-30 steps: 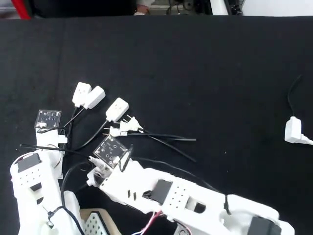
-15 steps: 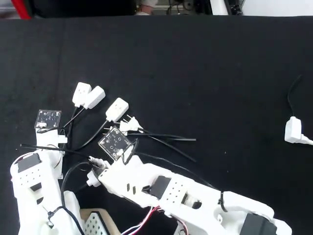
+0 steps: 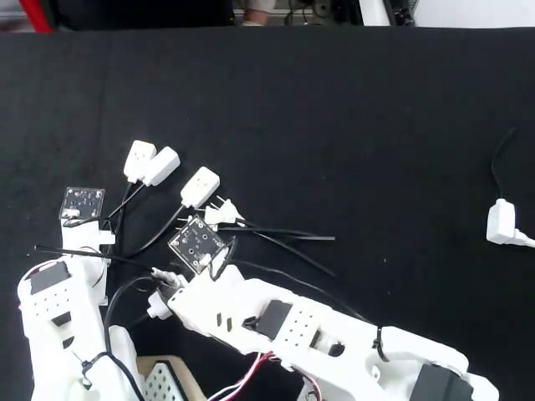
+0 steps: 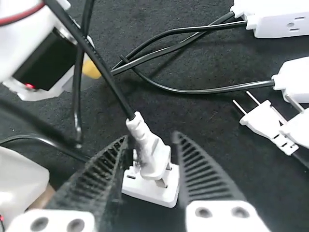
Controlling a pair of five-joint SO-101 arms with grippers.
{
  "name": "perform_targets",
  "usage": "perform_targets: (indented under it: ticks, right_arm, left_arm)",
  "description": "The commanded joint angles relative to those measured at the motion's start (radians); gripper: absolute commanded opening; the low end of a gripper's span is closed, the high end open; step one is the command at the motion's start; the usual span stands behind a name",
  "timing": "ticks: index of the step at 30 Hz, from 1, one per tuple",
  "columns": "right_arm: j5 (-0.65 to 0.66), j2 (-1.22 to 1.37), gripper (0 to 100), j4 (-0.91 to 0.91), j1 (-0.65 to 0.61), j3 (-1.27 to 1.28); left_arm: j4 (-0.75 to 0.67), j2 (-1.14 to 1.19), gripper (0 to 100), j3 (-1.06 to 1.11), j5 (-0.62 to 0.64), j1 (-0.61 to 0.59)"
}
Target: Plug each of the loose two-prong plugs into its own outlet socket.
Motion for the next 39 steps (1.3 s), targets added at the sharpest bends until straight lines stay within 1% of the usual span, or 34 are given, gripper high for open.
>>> perform_targets:
  ticks: [1, 11, 14, 19, 27, 29, 33, 34, 36, 39]
  right_arm:
    - [-0.014, 0.004, 18.1, -0.018, 0.008, -0.081]
    - [-0.02, 0.01, 18.1, -0.021, 0.006, -0.073]
    - [-0.051, 0.065, 18.1, -0.021, 0.006, -0.093]
    - [-0.044, 0.179, 18.1, -0.021, -0.003, -0.147]
    - [-0.043, 0.185, 18.0, -0.023, 0.002, -0.154]
    - [-0.043, 0.189, 15.9, -0.023, 0.003, -0.154]
    - [-0.021, 0.193, 1.9, -0.023, 0.026, -0.153]
    - [-0.014, 0.193, 1.1, -0.023, 0.04, -0.154]
    - [-0.011, 0.193, 3.8, -0.023, 0.058, -0.154]
    - [-0.009, 0.193, 1.7, -0.023, 0.064, -0.15]
  left_arm:
    - [0.011, -0.017, 3, -0.036, 0.008, 0.007]
    - [0.032, -0.017, 3, -0.041, 0.008, 0.012]
    - [0.032, -0.017, 3, -0.041, 0.008, 0.012]
    - [0.034, -0.017, 3, -0.041, 0.008, 0.012]
    - [0.034, -0.017, 3, -0.041, 0.008, 0.012]
    - [0.035, -0.017, 3, -0.041, 0.008, 0.012]
    - [0.035, -0.017, 3, -0.041, 0.008, 0.012]
    - [0.037, -0.017, 3, -0.041, 0.008, 0.012]
    - [0.037, -0.017, 3, -0.041, 0.008, 0.012]
    - [0.037, -0.017, 3, -0.041, 0.008, 0.005]
